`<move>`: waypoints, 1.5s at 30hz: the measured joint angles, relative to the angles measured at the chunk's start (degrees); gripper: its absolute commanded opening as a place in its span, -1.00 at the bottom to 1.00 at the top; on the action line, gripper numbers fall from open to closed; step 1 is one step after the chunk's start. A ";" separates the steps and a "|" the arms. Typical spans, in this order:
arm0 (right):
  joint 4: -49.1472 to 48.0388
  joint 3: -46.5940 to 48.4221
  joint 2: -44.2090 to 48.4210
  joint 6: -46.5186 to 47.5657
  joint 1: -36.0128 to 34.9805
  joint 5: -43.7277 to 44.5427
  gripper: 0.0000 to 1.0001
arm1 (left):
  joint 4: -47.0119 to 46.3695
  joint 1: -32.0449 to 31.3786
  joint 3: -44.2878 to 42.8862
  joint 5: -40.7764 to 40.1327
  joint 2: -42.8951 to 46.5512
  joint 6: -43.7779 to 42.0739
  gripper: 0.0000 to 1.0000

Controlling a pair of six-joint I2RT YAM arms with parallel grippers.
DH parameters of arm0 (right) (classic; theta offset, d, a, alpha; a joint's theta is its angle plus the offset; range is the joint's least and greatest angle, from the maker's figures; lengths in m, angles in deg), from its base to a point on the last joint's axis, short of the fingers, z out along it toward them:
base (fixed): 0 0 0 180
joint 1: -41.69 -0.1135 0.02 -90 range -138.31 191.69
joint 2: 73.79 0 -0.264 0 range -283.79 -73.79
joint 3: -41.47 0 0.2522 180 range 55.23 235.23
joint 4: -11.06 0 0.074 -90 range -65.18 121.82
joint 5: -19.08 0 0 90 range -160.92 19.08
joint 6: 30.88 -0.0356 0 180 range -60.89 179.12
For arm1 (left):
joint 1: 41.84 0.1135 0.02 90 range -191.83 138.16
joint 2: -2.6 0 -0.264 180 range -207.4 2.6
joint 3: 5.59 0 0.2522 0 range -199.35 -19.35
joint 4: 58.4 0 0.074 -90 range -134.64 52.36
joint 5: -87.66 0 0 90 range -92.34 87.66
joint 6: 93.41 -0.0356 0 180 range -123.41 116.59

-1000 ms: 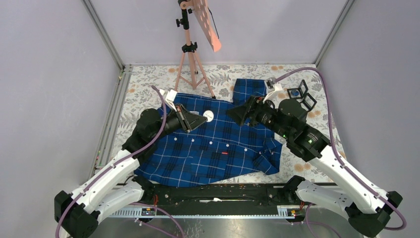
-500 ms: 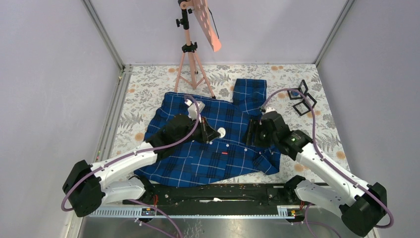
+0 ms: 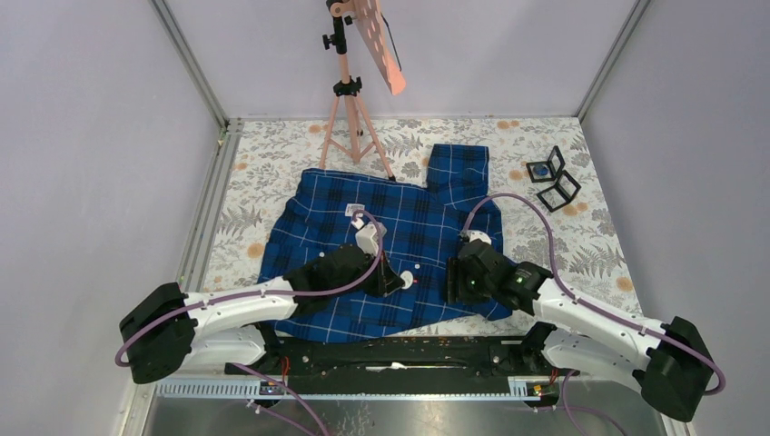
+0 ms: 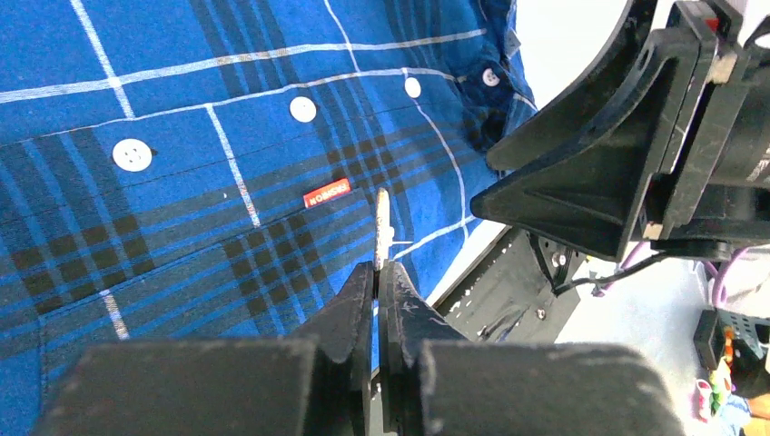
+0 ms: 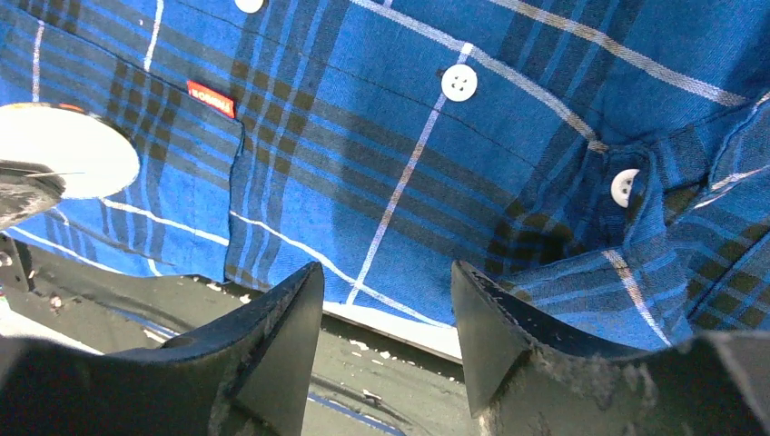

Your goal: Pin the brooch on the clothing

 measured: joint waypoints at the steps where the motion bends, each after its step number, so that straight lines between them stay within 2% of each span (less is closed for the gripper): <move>1: -0.31 -0.22 -0.09 -0.42 -0.61 0.72 0.17 | 0.00 -0.15 0.15 -0.70 0.00 0.31 -1.00; 8: -2.36 -0.87 -4.79 -2.54 -3.78 5.22 -0.14 | -0.55 -0.48 0.15 -2.95 0.02 0.87 -1.00; 12: -2.60 -1.01 -5.49 -3.80 -5.31 7.21 -0.47 | -0.55 -1.25 0.15 -3.67 0.00 1.05 -1.00; 16: -2.89 -1.22 -3.91 -5.03 -5.90 8.39 -0.88 | -0.52 -2.05 0.11 -4.35 -0.17 1.03 -1.00; 18: -3.23 -1.73 -2.36 -5.57 -5.95 8.98 -0.98 | -0.28 -2.54 -0.09 -4.76 -0.61 0.98 -1.00; 23: -4.15 -2.91 -0.50 -6.27 -5.99 9.18 -1.00 | 0.11 -3.65 -1.64 -5.42 -2.64 0.74 -1.00; 27: -4.57 -3.15 -0.50 -6.29 -5.99 9.16 -0.61 | 0.24 -4.42 -2.58 -5.60 -3.54 0.72 -1.00; 29: -4.85 -3.17 -0.50 -6.25 -5.99 9.14 -0.50 | 0.39 -4.57 -2.69 -5.64 -3.54 0.72 -1.00; 34: -6.16 -3.19 -1.38 -5.53 -5.99 8.92 -0.47 | 1.11 -4.96 -2.95 -5.81 -3.72 0.72 -1.00; 37: -6.97 -3.23 -2.80 -5.18 -6.01 8.68 -0.53 | 1.42 -5.40 -3.37 -6.03 -3.93 0.70 -1.00; 41: -7.41 -3.65 -3.21 -4.98 -6.03 8.66 -1.00 | 1.53 -5.88 -3.89 -6.32 -4.26 0.61 -1.00; 45: -7.43 -3.91 -2.54 -4.96 -6.10 8.70 -1.00 | 2.56 -6.10 -5.11 -6.51 -5.79 0.55 -1.00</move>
